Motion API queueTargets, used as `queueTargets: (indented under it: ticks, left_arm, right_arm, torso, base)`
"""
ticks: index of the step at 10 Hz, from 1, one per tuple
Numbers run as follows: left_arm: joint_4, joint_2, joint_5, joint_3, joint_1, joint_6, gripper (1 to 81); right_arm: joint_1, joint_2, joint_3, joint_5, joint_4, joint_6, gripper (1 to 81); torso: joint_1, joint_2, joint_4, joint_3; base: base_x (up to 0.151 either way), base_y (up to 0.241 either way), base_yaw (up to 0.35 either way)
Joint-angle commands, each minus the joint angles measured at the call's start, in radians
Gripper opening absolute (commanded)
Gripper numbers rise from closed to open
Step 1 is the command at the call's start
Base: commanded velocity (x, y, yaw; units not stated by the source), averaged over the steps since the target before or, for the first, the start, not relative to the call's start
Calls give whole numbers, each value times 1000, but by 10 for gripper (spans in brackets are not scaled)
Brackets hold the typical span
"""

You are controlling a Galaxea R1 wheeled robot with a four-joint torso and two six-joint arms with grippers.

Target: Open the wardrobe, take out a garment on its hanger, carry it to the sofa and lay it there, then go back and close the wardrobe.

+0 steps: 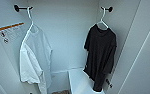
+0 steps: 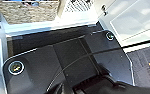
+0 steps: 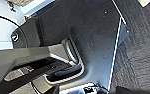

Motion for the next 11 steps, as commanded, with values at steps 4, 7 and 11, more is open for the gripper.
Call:
queueTargets:
  ticks: [4, 7, 11]
  left_arm:
    - [43, 8, 173, 11, -289, 0, 811]
    - [35, -45, 261, 160, -445, -2, 811]
    - [29, -73, 373, 288, -634, -19, 811]
  right_arm:
    - [49, 2, 2, -48, 7, -1, 811]
    - [58, 0, 2, -50, 7, -1, 811]
    - [58, 0, -1, -50, 7, -2, 811]
  torso:
    - [1, 0, 0, 0]
    - [1, 0, 0, 0]
    - [1, 0, 0, 0]
  base:
    - [0, 0, 0]
    - [0, 0, 0]
    - [0, 0, 0]
